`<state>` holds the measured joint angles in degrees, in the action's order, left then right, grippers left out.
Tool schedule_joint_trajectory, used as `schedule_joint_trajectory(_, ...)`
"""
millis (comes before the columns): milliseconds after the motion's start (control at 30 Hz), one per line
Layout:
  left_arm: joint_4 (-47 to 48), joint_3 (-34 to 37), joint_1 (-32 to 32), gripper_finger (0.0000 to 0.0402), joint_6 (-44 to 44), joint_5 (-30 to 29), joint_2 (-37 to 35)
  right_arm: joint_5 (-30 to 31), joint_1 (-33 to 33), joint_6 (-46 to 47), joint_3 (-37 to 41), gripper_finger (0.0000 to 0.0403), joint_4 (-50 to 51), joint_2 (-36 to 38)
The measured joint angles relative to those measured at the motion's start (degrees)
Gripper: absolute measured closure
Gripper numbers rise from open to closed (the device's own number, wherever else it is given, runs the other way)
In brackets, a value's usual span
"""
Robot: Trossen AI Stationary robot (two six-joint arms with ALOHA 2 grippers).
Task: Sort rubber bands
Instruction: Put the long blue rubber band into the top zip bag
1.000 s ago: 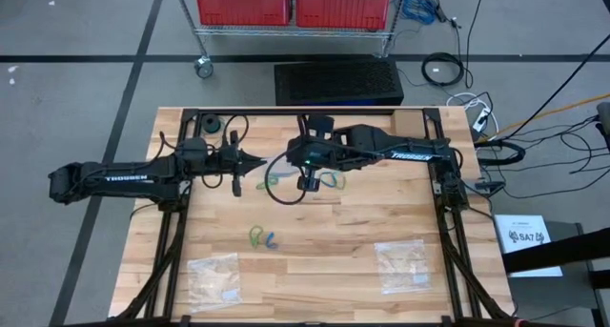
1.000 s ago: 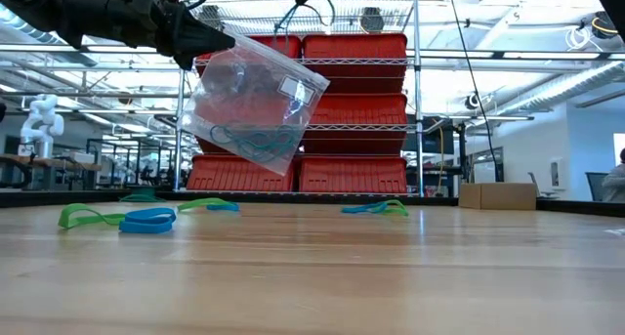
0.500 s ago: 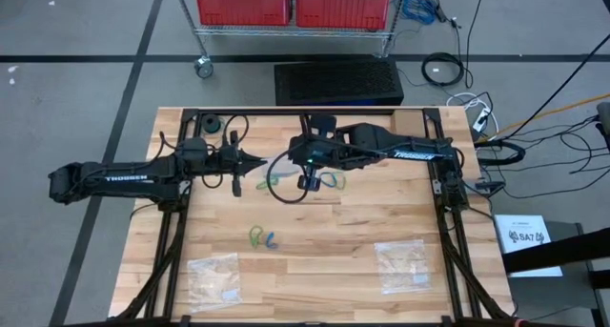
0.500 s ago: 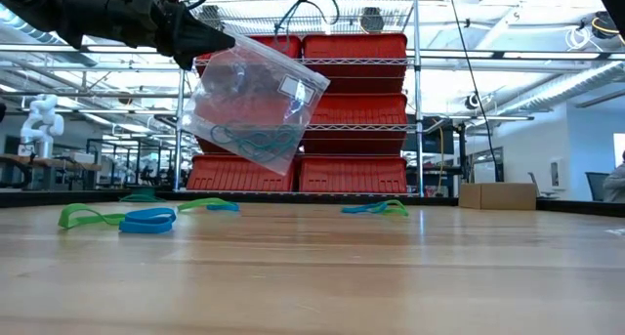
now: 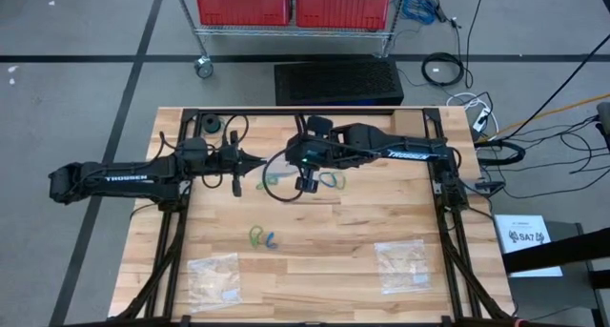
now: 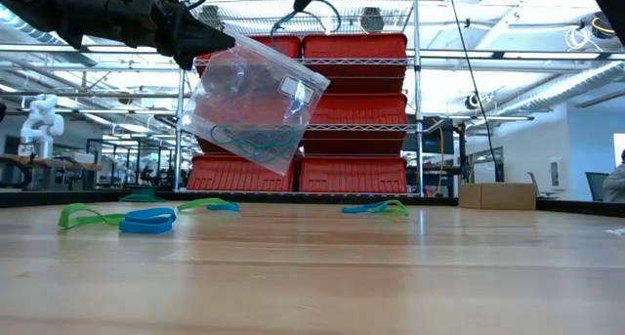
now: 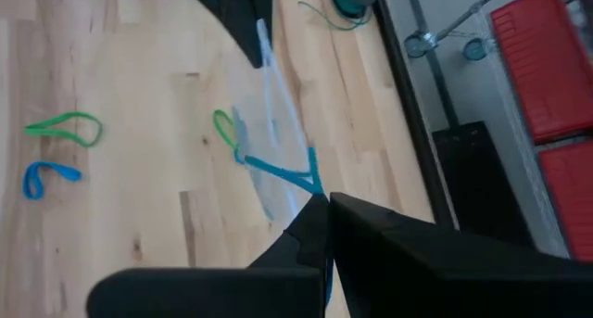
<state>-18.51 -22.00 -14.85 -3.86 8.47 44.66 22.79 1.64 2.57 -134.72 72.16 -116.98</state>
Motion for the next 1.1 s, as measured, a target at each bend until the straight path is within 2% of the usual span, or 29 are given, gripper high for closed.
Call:
schedule_joint_trajectory(267, 0.0, 0.0, 0.0, 0.0401, 0.0, 0.0, 0.0, -2.1, -1.3, 0.1, 0.0, 0.0403, -0.4, -1.6)
schedule_joint_trajectory(500, 0.0, 0.0, 0.0, 0.0401, 0.0, 0.0, 0.0, 0.2, -2.3, 1.3, 0.0, 0.0403, -0.5, -1.4)
schedule_joint_trajectory(900, 0.0, 0.0, 0.0, 0.0401, 0.0, 0.0, 0.0, -0.7, -3.0, 5.4, 0.0, 0.0403, -0.1, 1.2)
schedule_joint_trajectory(1100, 0.0, 0.0, 0.0, 0.0401, 0.0, -1.2, 0.0, -4.7, -3.8, 7.5, 0.0, 0.0403, 0.4, 1.5)
